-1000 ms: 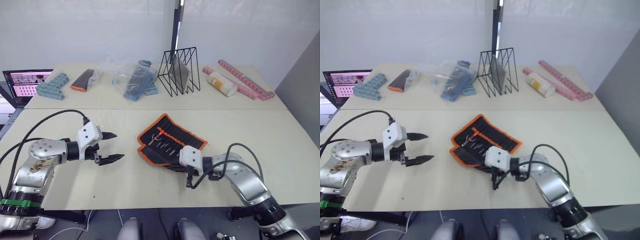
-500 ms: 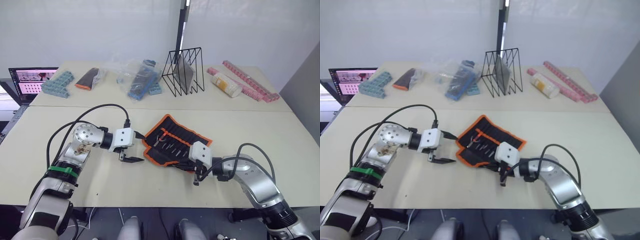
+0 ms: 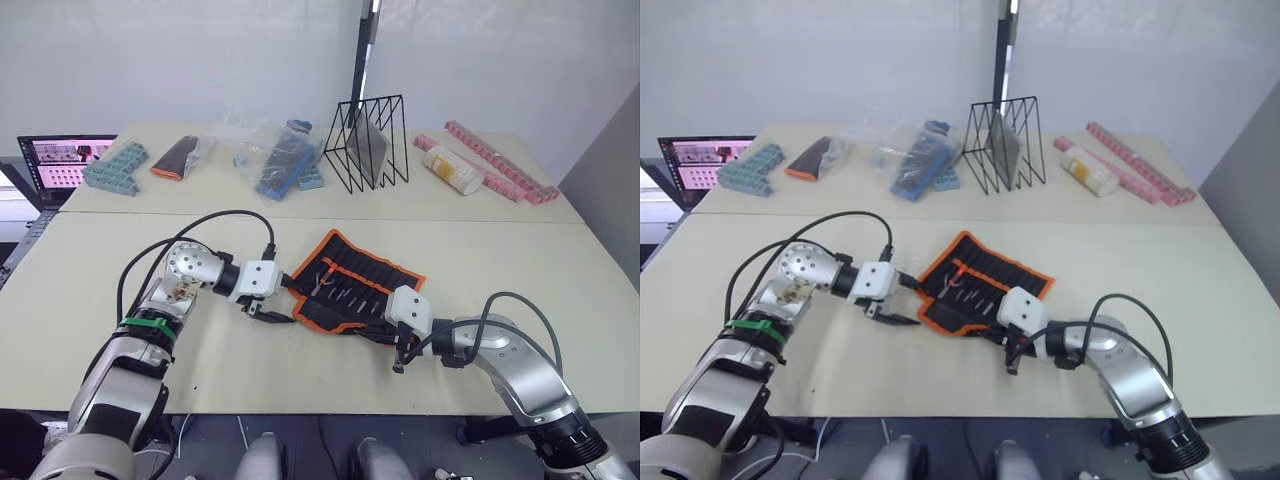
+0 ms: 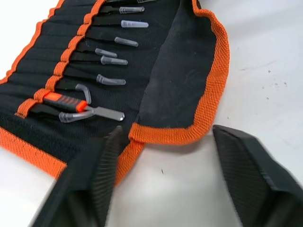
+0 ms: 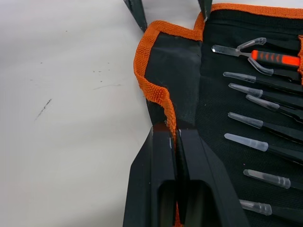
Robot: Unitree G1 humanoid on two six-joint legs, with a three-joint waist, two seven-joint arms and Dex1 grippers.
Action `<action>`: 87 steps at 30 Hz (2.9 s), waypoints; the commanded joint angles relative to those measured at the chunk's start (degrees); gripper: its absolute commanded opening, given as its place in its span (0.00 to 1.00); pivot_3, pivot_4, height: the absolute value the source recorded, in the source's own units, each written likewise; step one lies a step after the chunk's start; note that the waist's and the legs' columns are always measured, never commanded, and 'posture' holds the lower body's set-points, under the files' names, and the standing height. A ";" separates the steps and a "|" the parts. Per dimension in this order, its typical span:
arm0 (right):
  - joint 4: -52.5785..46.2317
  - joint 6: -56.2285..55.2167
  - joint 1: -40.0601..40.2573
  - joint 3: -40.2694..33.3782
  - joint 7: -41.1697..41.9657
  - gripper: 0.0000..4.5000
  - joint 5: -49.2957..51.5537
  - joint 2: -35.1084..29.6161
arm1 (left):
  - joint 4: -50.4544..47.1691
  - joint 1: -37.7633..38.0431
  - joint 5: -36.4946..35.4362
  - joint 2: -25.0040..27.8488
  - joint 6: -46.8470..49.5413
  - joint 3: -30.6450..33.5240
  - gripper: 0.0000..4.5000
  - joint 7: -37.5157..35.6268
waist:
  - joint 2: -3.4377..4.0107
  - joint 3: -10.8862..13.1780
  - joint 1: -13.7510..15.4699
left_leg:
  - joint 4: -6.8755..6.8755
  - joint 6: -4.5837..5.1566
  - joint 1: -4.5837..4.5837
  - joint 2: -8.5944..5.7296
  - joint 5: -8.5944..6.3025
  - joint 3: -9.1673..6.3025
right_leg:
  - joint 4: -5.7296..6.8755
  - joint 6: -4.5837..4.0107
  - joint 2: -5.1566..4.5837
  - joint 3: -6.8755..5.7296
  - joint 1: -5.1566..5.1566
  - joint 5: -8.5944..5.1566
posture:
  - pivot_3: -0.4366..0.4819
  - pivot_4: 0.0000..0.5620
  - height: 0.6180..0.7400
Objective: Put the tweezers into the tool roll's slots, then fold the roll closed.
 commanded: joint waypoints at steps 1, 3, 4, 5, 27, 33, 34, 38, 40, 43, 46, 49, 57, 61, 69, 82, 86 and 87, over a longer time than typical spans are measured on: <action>-1.63 -0.38 0.18 -0.93 -0.30 0.00 -0.10 -0.64 | 0.14 -1.18 0.70 -1.09 -2.40 -0.40 0.36 0.10 | 0.00 0.00 0.01 | 0.00 0.00 0.00 0.00 0.00 0.00 | 0.01 0.00 0.00 0.00 0.00 0.00 | 0.48 0.27 0.55; -1.47 -0.47 0.11 -0.87 -0.35 0.00 -0.18 -0.66 | 0.31 -1.28 0.77 -1.73 -2.72 -0.38 0.22 0.08 | 0.00 0.00 0.07 | 0.01 0.00 0.00 -0.03 0.00 -0.01 | 0.03 0.01 -0.02 0.01 0.01 0.00 | 0.48 0.27 0.55; -1.39 -0.48 0.05 -0.80 -0.35 0.00 -0.25 -0.69 | 0.29 -1.35 0.61 -2.04 -2.72 -0.28 0.15 -0.12 | 0.00 0.00 0.06 | 0.02 0.00 0.00 -0.04 0.00 -0.02 | 0.04 0.01 -0.03 0.01 0.01 0.01 | 0.48 0.27 0.55; -1.33 -0.49 0.01 -0.76 -0.35 0.00 -0.31 -0.71 | 0.29 -1.39 0.51 -2.23 -2.71 -0.19 0.06 -0.28 | 0.00 0.00 0.06 | 0.02 0.00 0.00 -0.05 0.00 -0.02 | 0.04 0.02 -0.03 0.01 0.01 0.01 | 0.48 0.27 0.55; -0.13 -4.13 -0.16 -0.39 6.03 0.00 1.88 -1.20 | -26.30 13.79 -7.94 4.39 16.36 2.19 0.00 -2.51 | 0.02 0.00 -0.81 | 0.19 0.03 0.02 -0.18 -0.02 -0.23 | 0.44 0.02 -0.09 0.03 0.00 0.00 | 0.48 0.27 0.55; 4.03 -6.49 -2.59 -0.81 6.90 0.00 0.72 -1.65 | -26.30 12.90 -7.89 4.12 21.56 2.79 0.00 0.25 | 0.02 0.00 -0.85 | 0.27 0.04 0.03 -0.15 -0.01 -0.23 | 0.49 0.02 -0.05 0.03 0.00 0.00 | 0.48 0.27 0.55; 4.60 -6.80 -2.87 -1.02 6.88 0.00 0.69 -1.66 | -25.95 12.47 -7.73 3.94 22.32 2.86 0.00 1.00 | 0.02 0.00 -0.83 | 0.27 0.04 0.03 -0.17 -0.02 -0.22 | 0.50 0.03 -0.06 0.04 0.00 0.00 | 0.48 0.27 0.55; 9.47 -8.67 -5.25 -2.20 6.60 0.00 -0.12 -1.97 | -24.47 10.47 -6.22 3.85 26.77 2.30 0.00 3.93 | 0.02 0.00 -0.66 | 0.33 0.04 0.02 -0.22 -0.02 -0.23 | 0.55 0.03 -0.10 0.04 0.02 0.00 | 0.48 0.27 0.55; 11.71 -9.96 -6.33 -2.54 6.67 0.00 -0.48 -1.86 | -23.57 9.60 -5.68 3.45 28.22 2.25 0.00 5.28 | 0.02 0.00 -0.66 | 0.34 0.04 0.02 -0.23 -0.02 -0.23 | 0.58 0.03 -0.10 0.05 0.00 0.00 | 0.48 0.27 0.55; 14.45 -11.64 -8.00 -2.36 6.31 0.00 -1.19 -1.38 | -22.61 8.61 -5.06 2.58 29.66 2.04 0.00 6.78 | 0.02 0.00 -0.74 | 0.33 0.04 0.02 -0.23 -0.02 -0.22 | 0.62 0.03 -0.10 0.07 -0.02 0.00 | 0.48 0.27 0.55; 16.94 -12.85 -9.48 -2.10 5.69 0.00 -1.71 -0.31 | -21.51 7.81 -3.01 0.95 28.92 1.25 0.00 9.81 | 0.02 0.00 -0.72 | 0.33 0.04 0.02 -0.23 -0.02 -0.22 | 0.63 0.02 -0.10 0.07 -0.03 0.00 | 0.48 0.27 0.55; 18.89 -14.24 -10.27 -1.67 4.64 0.00 -2.84 0.66 | -20.76 7.10 -1.55 -0.74 29.41 1.06 0.00 12.98 | 0.02 0.00 -0.70 | 0.34 0.04 0.02 -0.24 -0.02 -0.22 | 0.64 0.02 -0.11 0.08 -0.02 0.00 | 0.48 0.27 0.55; 23.69 -19.92 -9.12 -3.02 -3.22 0.00 -7.86 3.17 | -19.06 7.42 1.45 -2.40 29.08 1.31 0.00 18.88 | 0.02 0.00 -0.66 | 0.35 0.04 0.02 -0.27 -0.02 -0.22 | 0.67 0.03 -0.14 0.08 -0.02 0.00 | 0.48 0.27 0.55; 24.31 -19.55 -8.62 -4.07 -3.13 0.06 -5.89 4.35 | -20.57 8.56 -0.52 -3.29 32.00 2.62 0.21 19.50 | 0.02 0.00 -0.61 | 0.36 0.04 0.02 -0.28 -0.02 -0.23 | 0.69 0.02 -0.15 0.08 -0.02 0.00 | 0.48 0.27 0.55; 24.15 -18.25 -9.72 -10.32 -5.24 0.66 -1.15 6.61 | -24.65 7.02 -4.66 -4.48 33.60 8.01 0.79 23.48 | 0.02 0.00 -0.65 | 0.36 0.04 0.00 -0.27 -0.02 -0.23 | 0.70 0.02 -0.16 0.09 -0.05 0.00 | 0.48 0.27 0.55; 14.17 -7.20 -5.81 -11.98 -5.36 0.76 9.62 12.49 | -40.71 18.47 -12.85 -10.23 40.42 9.78 0.74 28.77 | 0.12 -0.05 -0.75 | 0.34 0.06 0.00 -0.27 -0.03 -0.27 | 0.70 0.04 -0.17 0.12 -0.04 0.02 | 0.48 0.27 0.55; 13.13 -5.36 -2.93 -10.05 -7.08 0.46 9.05 14.89 | -40.54 22.15 -11.64 -11.07 39.03 8.20 0.44 30.18 | 0.13 -0.04 -0.62 | 0.35 0.06 0.01 -0.27 -0.03 -0.26 | 0.69 0.04 -0.17 0.13 -0.04 0.02 | 0.48 0.27 0.55; 13.25 -5.45 -2.62 -9.51 -7.20 0.38 8.36 14.96 | -40.26 22.42 -11.09 -11.09 38.82 7.76 0.37 30.53 | 0.14 -0.04 -0.46 | 0.36 0.06 0.01 -0.31 -0.03 -0.28 | 0.69 0.04 -0.19 0.11 0.00 0.02 | 0.48 0.27 0.55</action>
